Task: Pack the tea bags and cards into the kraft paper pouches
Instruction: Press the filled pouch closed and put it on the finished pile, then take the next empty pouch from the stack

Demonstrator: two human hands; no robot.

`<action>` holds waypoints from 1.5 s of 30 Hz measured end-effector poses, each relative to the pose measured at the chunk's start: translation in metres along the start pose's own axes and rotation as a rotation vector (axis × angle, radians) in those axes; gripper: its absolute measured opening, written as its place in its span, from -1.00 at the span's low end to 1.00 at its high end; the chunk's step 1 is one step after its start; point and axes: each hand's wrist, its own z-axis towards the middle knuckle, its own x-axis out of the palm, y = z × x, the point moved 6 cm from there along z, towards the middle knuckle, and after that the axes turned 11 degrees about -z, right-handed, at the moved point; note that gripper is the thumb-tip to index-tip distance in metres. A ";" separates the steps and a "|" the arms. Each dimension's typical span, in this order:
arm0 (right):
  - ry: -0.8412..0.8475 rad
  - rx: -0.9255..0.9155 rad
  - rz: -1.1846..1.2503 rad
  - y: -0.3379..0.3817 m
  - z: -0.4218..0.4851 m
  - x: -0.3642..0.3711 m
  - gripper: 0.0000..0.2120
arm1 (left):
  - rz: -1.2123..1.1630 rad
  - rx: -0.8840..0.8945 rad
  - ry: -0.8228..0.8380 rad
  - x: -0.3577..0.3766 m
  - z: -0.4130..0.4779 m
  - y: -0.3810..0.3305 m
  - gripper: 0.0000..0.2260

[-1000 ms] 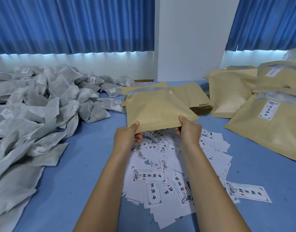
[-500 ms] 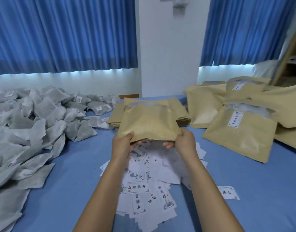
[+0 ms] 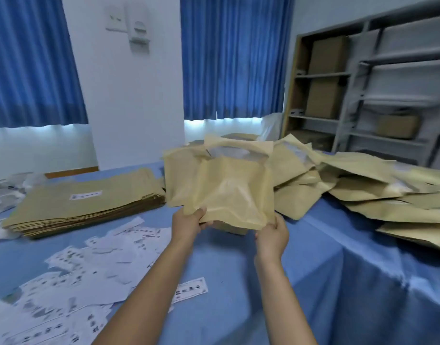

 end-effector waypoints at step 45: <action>0.893 0.571 0.341 -0.028 -0.205 0.299 -0.72 | 1.268 0.759 -0.123 -0.269 -0.004 -0.184 -0.78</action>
